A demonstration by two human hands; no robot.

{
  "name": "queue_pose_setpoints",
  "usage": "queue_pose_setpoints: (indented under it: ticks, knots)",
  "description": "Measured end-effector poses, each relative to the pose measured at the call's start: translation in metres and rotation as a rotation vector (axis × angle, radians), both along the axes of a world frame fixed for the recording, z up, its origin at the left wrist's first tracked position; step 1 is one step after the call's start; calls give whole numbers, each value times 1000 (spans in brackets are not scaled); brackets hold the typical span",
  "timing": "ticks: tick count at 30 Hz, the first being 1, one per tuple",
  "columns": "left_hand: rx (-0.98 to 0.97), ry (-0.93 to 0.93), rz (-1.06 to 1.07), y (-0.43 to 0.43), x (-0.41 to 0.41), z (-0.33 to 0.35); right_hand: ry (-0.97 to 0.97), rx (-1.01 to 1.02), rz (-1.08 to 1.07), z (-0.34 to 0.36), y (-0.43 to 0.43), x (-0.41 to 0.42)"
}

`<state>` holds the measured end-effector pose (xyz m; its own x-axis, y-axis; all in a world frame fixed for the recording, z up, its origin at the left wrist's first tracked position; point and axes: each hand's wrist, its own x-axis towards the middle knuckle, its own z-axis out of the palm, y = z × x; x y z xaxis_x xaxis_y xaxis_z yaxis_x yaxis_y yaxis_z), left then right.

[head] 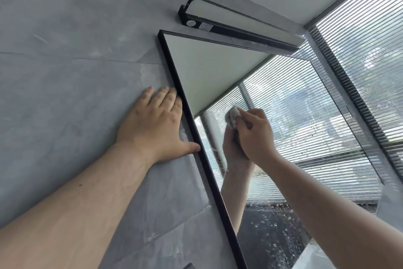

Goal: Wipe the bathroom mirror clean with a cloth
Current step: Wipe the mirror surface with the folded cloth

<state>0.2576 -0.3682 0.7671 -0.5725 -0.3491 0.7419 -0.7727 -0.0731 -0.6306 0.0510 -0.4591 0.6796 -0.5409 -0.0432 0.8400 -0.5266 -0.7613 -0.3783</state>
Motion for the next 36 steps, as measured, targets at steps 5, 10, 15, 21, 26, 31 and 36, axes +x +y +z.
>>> queue_pose_setpoints:
  ticks: [5, 10, 15, 21, 26, 31, 36]
  knots:
    - [-2, 1, 0, -1, -1, 0, -178, 111, -62, -4, -5, -30]
    - [-15, -2, -4, 0, -1, 0, -78, 135, -84, -1, 2, -13]
    - [7, 17, -26, -2, -1, 0, 241, 36, -63, 10, 34, 49]
    - [-1, 16, -36, -3, 1, 0, 177, -12, -73, 30, 22, 39]
    - [-13, 4, -26, -3, 1, 1, -74, 130, -81, 35, -7, -22]
    - [-19, -7, -7, -2, 0, 0, -193, 192, -11, 30, -12, -43]
    - [-24, -4, -28, -1, 0, 0, -112, 120, 7, 26, -10, -33]
